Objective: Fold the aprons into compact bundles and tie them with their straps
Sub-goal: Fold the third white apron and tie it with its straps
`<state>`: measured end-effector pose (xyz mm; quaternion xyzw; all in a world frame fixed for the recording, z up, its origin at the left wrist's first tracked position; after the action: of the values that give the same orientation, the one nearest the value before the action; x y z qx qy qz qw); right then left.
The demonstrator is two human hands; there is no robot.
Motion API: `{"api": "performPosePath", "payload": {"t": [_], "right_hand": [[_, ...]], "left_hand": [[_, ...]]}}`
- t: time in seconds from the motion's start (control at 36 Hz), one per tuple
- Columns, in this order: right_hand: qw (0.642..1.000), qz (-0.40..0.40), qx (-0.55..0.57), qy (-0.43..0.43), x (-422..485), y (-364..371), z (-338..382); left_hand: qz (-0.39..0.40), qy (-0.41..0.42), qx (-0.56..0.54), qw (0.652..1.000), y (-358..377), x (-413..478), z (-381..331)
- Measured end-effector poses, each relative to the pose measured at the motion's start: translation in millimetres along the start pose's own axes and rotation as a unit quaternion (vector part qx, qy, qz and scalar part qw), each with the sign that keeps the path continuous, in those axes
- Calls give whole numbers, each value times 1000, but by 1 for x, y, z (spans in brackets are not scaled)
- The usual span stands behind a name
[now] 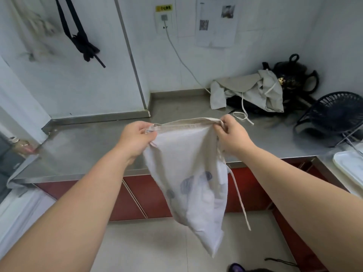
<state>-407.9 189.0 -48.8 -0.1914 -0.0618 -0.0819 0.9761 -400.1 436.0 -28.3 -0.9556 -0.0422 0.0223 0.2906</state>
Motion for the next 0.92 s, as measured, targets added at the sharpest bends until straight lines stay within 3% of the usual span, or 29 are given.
{"api": "performPosePath", "payload": {"t": [0.08,0.14,0.25,0.31,0.39,0.47,0.53,0.64,0.75,0.81,0.86,0.92], "right_hand": [[998,30,-50,-31,2,-4,4],[988,102,-111,-31,4,-12,13],[922,262,-285,23,10,-22,30],[902,235,-362,37,16,-24,30],[935,69,-349,20,26,-29,22],[973,-53,-210,-78,24,-26,23],[979,-65,-162,-103,25,-23,30],[946,15,-323,26,32,-23,34],[952,-24,-303,22,39,-17,43],[954,2,-293,62,47,-15,48],[975,-7,-209,80,50,-16,52],[992,-53,-84,76,54,-18,55]], "left_hand": [[-85,23,69,994,-3,8,-1],[-135,20,74,988,-5,12,0],[-165,17,69,984,-5,19,3],[-151,31,104,983,-1,19,0],[-149,72,158,973,-1,19,-5],[-291,159,191,924,-8,16,-13],[-341,177,181,905,-12,18,-18],[-171,122,325,922,-2,33,1],[-226,104,280,927,-2,34,-2],[-176,89,322,926,0,42,-2],[-132,77,323,934,-1,47,-1],[-127,75,254,956,1,52,-6]]}}
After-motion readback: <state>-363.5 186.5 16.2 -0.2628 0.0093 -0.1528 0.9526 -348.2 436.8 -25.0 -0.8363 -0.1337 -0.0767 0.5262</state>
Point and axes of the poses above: each hand's wrist, its own x-axis towards the middle knuckle, its own y-axis out of the palm, z = x × y, the point moved 1 cm from there along x, towards the middle knuckle, and after that the axes turned 13 degrees about x, right-handed, at the moved point
